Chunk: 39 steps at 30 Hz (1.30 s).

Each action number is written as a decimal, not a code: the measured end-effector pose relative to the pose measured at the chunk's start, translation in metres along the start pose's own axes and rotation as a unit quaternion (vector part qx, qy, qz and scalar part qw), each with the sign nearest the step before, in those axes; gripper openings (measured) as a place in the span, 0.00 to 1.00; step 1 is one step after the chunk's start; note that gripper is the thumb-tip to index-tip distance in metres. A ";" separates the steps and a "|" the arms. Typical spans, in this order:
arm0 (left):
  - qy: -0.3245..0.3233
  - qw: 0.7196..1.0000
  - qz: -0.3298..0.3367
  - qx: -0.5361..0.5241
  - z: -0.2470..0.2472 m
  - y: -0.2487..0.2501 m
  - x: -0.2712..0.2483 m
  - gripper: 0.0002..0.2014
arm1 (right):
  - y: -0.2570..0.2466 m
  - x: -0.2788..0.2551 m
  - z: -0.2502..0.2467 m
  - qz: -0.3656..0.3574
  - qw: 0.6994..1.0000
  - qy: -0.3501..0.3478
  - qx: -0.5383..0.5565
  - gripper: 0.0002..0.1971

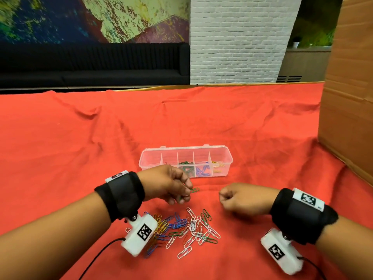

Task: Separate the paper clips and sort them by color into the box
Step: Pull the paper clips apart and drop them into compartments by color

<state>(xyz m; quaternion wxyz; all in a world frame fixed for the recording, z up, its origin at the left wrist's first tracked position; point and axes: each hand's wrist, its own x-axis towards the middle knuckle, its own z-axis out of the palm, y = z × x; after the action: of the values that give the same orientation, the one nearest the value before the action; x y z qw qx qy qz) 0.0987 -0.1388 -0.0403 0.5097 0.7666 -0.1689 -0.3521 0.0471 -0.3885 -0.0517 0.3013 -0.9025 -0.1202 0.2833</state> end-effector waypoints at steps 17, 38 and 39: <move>0.270 0.963 -0.023 0.002 -0.032 0.031 0.028 0.08 | -0.076 0.067 -0.047 -0.036 0.905 0.167 0.389 0.09; 0.154 0.821 0.095 0.541 0.005 0.029 0.000 0.11 | -0.035 0.020 0.011 -0.083 0.957 0.029 -0.278 0.13; 0.140 0.809 0.102 0.561 0.010 0.021 -0.004 0.10 | -0.033 0.019 0.014 -0.090 0.958 0.042 -0.269 0.12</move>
<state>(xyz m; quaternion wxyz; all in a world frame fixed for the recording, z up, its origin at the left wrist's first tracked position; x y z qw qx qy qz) 0.0914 -0.1517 -0.0225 0.0419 0.9384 -0.3415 -0.0308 0.0526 -0.3487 -0.0490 0.0765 -0.9467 -0.2601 0.1739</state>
